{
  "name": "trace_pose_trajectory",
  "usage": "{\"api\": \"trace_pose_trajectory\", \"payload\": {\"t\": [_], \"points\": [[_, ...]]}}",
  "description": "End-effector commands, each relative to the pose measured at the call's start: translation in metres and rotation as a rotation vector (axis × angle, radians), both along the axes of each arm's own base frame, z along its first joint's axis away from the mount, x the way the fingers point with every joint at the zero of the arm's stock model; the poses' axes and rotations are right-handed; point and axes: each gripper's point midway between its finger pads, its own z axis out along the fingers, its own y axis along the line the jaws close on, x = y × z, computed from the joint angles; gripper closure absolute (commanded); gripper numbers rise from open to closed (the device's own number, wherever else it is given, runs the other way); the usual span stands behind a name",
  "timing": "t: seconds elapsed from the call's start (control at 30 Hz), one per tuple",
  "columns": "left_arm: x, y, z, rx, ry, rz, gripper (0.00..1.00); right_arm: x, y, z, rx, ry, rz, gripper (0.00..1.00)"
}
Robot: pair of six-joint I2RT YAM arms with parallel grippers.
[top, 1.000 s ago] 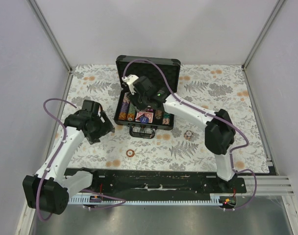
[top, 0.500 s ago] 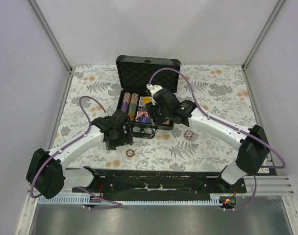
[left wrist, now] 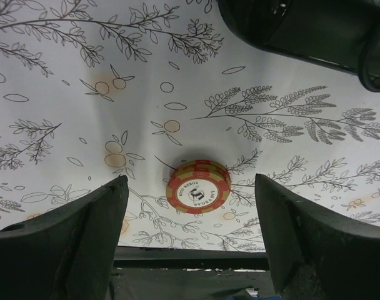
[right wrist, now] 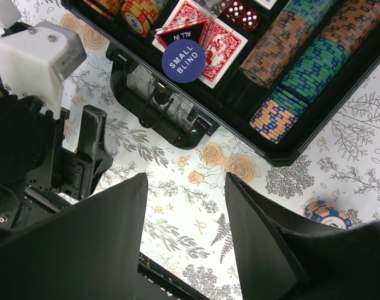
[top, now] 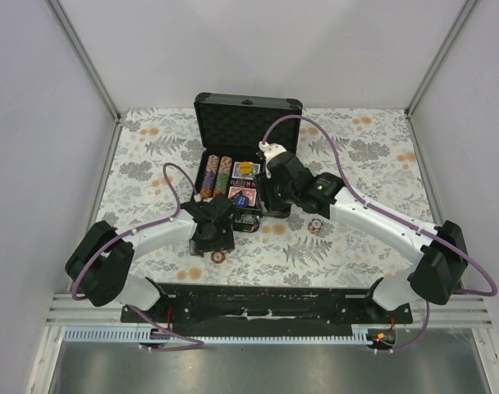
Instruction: Pack up texas hold em set
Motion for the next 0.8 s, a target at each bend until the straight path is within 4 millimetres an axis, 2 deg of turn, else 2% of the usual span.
{"api": "trace_pose_trajectory", "payload": {"t": [0.0,0.1,0.17,0.33,0.77], "points": [[-0.002,-0.006,-0.01,-0.013,-0.001,-0.009,0.13,0.003,0.002,0.008,0.019,-0.014,-0.02,0.39],[-0.006,-0.004,-0.015,-0.012,0.009,-0.002,0.18,0.003,0.003,0.005,0.017,-0.006,-0.02,0.39],[-0.006,-0.006,-0.018,-0.019,0.013,-0.001,0.25,0.003,0.004,0.001,0.014,0.005,-0.015,0.4],[-0.008,-0.007,-0.024,-0.014,0.033,-0.006,0.35,0.001,0.006,0.0,0.021,0.017,-0.01,0.4],[-0.031,-0.016,-0.036,-0.013,0.112,-0.095,0.34,0.001,0.007,-0.005,0.016,0.032,-0.017,0.4]]}}
